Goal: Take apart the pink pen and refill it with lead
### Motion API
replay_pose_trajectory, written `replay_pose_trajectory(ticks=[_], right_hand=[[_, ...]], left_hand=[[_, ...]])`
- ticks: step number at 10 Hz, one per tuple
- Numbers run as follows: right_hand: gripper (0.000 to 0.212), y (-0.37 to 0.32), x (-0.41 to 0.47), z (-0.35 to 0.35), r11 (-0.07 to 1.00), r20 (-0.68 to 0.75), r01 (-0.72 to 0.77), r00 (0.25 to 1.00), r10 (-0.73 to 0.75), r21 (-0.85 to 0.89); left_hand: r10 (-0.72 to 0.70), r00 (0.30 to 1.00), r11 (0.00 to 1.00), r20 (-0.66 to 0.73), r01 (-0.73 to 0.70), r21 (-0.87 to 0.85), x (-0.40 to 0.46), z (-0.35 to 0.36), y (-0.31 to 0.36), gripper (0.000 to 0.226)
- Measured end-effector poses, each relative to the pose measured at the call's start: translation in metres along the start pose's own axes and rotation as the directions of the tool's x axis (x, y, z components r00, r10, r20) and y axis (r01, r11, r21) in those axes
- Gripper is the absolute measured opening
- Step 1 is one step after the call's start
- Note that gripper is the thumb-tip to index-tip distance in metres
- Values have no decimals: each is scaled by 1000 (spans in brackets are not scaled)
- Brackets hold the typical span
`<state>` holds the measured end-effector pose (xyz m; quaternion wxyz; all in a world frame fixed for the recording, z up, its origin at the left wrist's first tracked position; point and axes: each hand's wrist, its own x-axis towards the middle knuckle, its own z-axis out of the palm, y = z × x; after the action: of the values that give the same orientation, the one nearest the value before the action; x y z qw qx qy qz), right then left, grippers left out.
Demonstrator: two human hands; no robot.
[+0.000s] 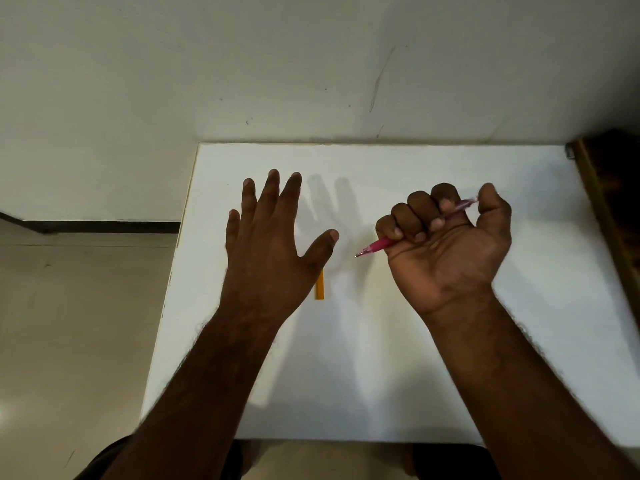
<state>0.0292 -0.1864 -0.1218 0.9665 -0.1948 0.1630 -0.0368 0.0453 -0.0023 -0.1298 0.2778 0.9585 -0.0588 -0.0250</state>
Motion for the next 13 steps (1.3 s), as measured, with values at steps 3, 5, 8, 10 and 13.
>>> replay_pose_trajectory(ticks=[3, 5, 8, 10, 13], right_hand=[[44, 1, 0, 1, 999, 7, -3, 1000, 4, -32], [41, 1, 0, 2, 999, -2, -1, 1000, 1, -48], [37, 3, 0, 2, 997, 15, -13, 1000, 15, -76], [38, 1, 0, 1, 997, 11, -9, 1000, 10, -79], [40, 1, 0, 0, 997, 0, -8, 1000, 8, -71]], left_hand=[[-2, 1000, 1000, 1, 2, 13, 1, 0, -1, 84], [-3, 1000, 1000, 4, 3, 14, 1, 1, -1, 84], [-6, 1000, 1000, 4, 6, 18, 1, 2, 0, 84], [-3, 1000, 1000, 2, 3, 29, 1, 1, 0, 84], [-8, 1000, 999, 4, 8, 36, 1, 2, -1, 85]])
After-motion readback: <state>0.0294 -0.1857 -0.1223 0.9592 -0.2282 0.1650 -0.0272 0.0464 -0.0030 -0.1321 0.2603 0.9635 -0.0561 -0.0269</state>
